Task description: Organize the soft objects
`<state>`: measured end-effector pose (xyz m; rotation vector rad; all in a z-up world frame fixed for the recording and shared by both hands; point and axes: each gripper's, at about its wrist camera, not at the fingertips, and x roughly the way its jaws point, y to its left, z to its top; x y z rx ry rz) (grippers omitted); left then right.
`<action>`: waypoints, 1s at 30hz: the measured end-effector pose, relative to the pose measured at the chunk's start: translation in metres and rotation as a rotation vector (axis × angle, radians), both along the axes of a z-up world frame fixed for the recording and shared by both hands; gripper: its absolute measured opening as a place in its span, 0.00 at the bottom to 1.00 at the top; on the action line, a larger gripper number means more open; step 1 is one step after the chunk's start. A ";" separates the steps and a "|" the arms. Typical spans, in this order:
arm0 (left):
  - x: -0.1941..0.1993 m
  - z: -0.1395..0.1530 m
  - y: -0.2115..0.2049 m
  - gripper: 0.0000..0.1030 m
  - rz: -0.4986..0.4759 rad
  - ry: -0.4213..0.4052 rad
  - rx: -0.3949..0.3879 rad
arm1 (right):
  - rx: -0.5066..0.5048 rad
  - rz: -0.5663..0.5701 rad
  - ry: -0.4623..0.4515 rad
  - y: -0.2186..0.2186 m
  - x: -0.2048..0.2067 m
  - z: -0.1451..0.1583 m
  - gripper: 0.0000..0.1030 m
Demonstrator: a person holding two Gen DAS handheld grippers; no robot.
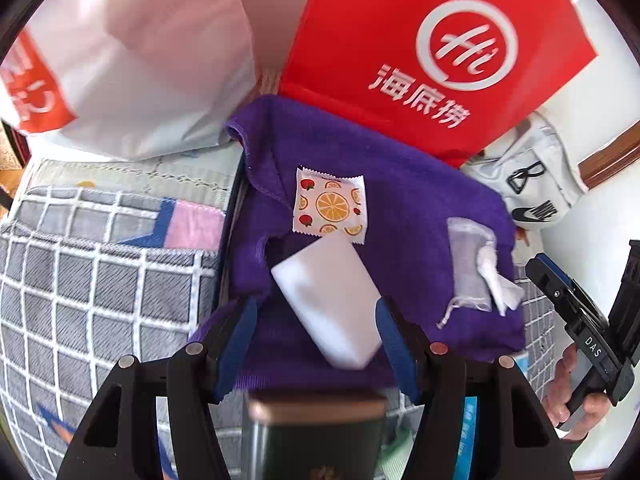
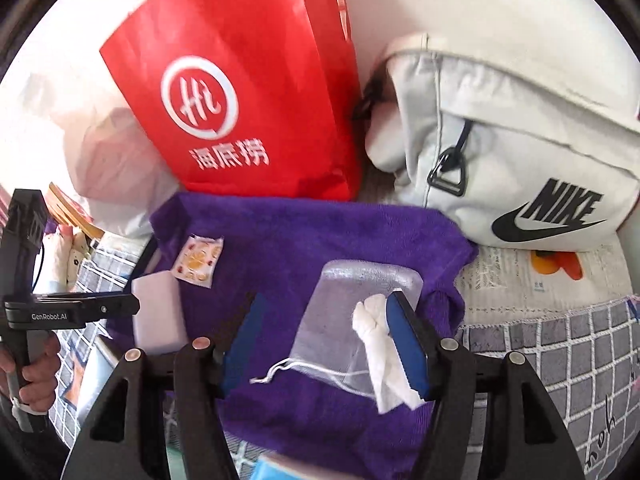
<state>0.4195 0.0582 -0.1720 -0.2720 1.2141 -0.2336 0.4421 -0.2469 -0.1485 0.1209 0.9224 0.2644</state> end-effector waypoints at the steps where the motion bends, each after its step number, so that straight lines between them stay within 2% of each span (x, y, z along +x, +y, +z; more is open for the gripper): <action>1: -0.005 0.005 0.002 0.58 0.004 -0.009 -0.001 | -0.001 -0.002 -0.009 0.001 -0.004 0.004 0.61; 7: -0.046 0.038 0.010 0.58 0.038 -0.088 0.008 | -0.060 -0.011 -0.067 0.013 -0.047 0.031 0.61; 15: -0.112 0.065 0.011 0.58 0.014 -0.170 -0.025 | -0.099 0.023 -0.064 0.032 -0.119 0.046 0.61; 22: -0.162 0.065 0.011 0.58 -0.004 -0.182 -0.016 | -0.051 0.056 -0.004 0.043 -0.172 0.030 0.61; 26: -0.183 0.058 0.018 0.58 0.007 -0.173 -0.022 | -0.048 0.123 -0.041 0.061 -0.206 0.029 0.61; 27: -0.188 0.056 0.022 0.58 0.015 -0.170 -0.025 | -0.058 0.152 -0.058 0.069 -0.214 0.029 0.57; 28: -0.192 0.055 0.025 0.58 0.020 -0.169 -0.030 | -0.071 0.178 -0.073 0.077 -0.223 0.029 0.46; 30: -0.201 0.052 0.033 0.58 0.031 -0.169 -0.039 | -0.094 0.234 -0.087 0.094 -0.236 0.026 0.37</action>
